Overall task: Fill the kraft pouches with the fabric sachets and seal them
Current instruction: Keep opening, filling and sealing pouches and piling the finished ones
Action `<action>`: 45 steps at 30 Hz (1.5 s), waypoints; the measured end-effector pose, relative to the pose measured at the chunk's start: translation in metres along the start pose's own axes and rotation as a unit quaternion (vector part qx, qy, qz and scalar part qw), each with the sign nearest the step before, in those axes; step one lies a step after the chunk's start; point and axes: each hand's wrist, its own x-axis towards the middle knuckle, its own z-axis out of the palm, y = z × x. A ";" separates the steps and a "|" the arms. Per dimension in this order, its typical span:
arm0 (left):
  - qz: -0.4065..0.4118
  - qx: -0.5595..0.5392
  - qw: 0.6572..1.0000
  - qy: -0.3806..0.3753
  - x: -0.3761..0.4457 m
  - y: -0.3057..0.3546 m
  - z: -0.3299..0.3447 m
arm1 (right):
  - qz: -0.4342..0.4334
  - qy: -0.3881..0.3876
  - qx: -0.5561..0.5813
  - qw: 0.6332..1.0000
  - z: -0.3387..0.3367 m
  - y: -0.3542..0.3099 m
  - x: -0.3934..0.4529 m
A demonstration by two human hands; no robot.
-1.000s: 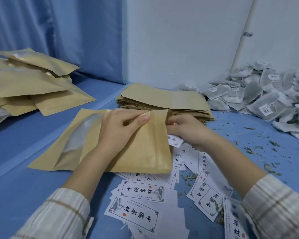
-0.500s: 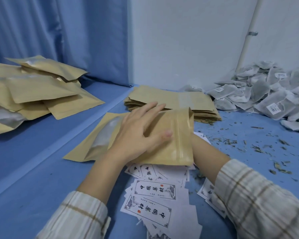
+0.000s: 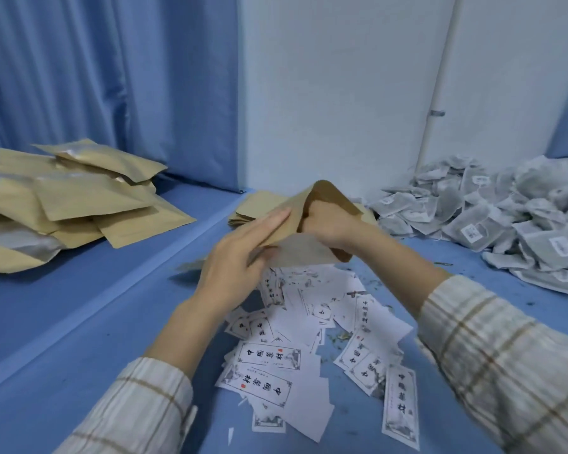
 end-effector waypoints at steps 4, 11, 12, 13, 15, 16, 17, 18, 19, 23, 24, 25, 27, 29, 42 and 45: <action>-0.114 -0.052 0.990 0.057 0.029 0.014 -0.029 | -0.099 0.090 -0.040 0.990 -0.045 -0.003 -0.020; -0.193 -0.228 0.950 0.093 0.082 0.032 -0.068 | -0.224 0.251 0.037 0.941 -0.106 0.011 -0.037; -0.199 -0.248 0.944 0.094 0.088 0.034 -0.072 | -0.225 0.261 0.042 0.938 -0.112 0.014 -0.037; -0.202 -0.265 0.938 0.095 0.094 0.035 -0.075 | -0.219 0.256 0.060 0.940 -0.117 0.017 -0.036; -0.209 -0.291 0.929 0.091 0.105 0.037 -0.080 | -0.208 0.204 0.147 0.945 -0.128 0.018 -0.036; -0.213 -0.300 0.926 0.088 0.109 0.040 -0.080 | -0.206 0.175 0.201 0.942 -0.133 0.017 -0.035; -0.215 -0.310 0.922 0.080 0.114 0.041 -0.080 | -0.206 0.163 0.238 0.935 -0.137 0.017 -0.033; -0.219 -0.322 0.918 0.069 0.119 0.044 -0.079 | -0.201 0.174 0.253 0.930 -0.140 0.016 -0.031; -0.220 -0.335 0.914 0.052 0.123 0.046 -0.078 | -0.198 0.200 0.264 0.923 -0.143 0.016 -0.028; -0.226 -0.377 0.898 0.004 0.141 0.056 -0.073 | -0.189 0.292 0.308 0.885 -0.153 0.020 -0.018; -0.236 -0.371 0.898 0.017 0.146 0.059 -0.071 | -0.186 0.301 0.307 0.883 -0.156 0.021 -0.015; -0.244 -0.360 0.899 0.039 0.150 0.060 -0.068 | -0.182 0.308 0.304 0.883 -0.157 0.022 -0.013; -0.256 -0.341 0.899 0.099 0.160 0.060 -0.062 | -0.173 0.325 0.310 0.877 -0.162 0.025 -0.010; -0.266 -0.335 0.891 0.149 0.168 0.057 -0.057 | -0.156 0.337 0.319 0.872 -0.168 0.032 -0.008; -0.276 -0.333 0.891 0.140 0.170 0.055 -0.006 | -0.067 0.269 0.103 0.955 -0.183 0.074 -0.001; -0.267 -0.332 0.895 0.133 0.170 0.059 0.006 | -0.084 0.252 -0.053 0.963 -0.184 0.062 0.001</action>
